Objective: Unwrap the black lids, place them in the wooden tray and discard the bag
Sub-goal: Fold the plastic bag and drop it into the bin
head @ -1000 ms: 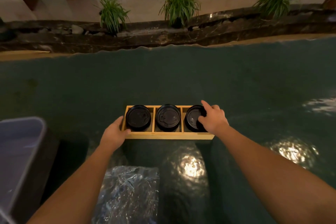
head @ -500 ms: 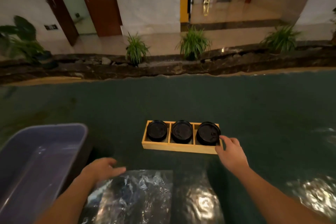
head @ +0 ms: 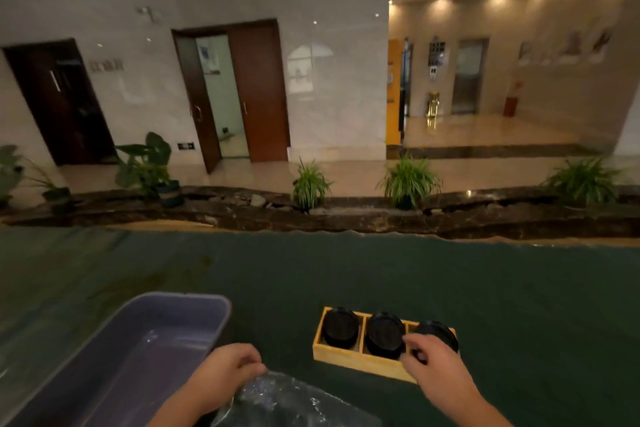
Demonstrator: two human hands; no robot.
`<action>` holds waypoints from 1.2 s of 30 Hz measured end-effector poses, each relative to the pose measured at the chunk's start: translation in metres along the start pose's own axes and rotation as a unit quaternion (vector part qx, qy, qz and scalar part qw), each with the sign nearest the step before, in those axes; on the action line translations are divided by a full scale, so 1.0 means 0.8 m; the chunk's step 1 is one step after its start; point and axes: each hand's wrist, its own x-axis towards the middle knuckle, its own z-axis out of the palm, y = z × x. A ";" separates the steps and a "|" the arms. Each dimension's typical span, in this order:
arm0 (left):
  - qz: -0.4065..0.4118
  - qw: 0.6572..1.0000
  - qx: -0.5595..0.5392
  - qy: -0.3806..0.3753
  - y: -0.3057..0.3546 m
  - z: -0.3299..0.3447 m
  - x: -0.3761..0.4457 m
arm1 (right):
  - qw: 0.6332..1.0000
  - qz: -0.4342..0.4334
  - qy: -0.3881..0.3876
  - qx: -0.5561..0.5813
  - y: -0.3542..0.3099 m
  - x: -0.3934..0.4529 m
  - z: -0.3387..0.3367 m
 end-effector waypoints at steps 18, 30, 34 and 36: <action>0.321 0.913 -0.046 0.249 0.211 -0.303 -0.152 | 0.957 -0.274 0.080 0.040 -0.374 -0.118 -0.165; 0.298 0.898 -0.163 0.279 0.269 -0.386 -0.224 | 0.921 -0.262 0.206 0.203 -0.438 -0.201 -0.269; 0.254 0.916 -0.135 0.278 0.243 -0.394 -0.227 | 0.890 -0.215 0.235 0.327 -0.412 -0.201 -0.311; 0.255 0.922 -0.159 0.245 0.235 -0.396 -0.224 | 0.879 -0.196 0.245 0.360 -0.395 -0.196 -0.326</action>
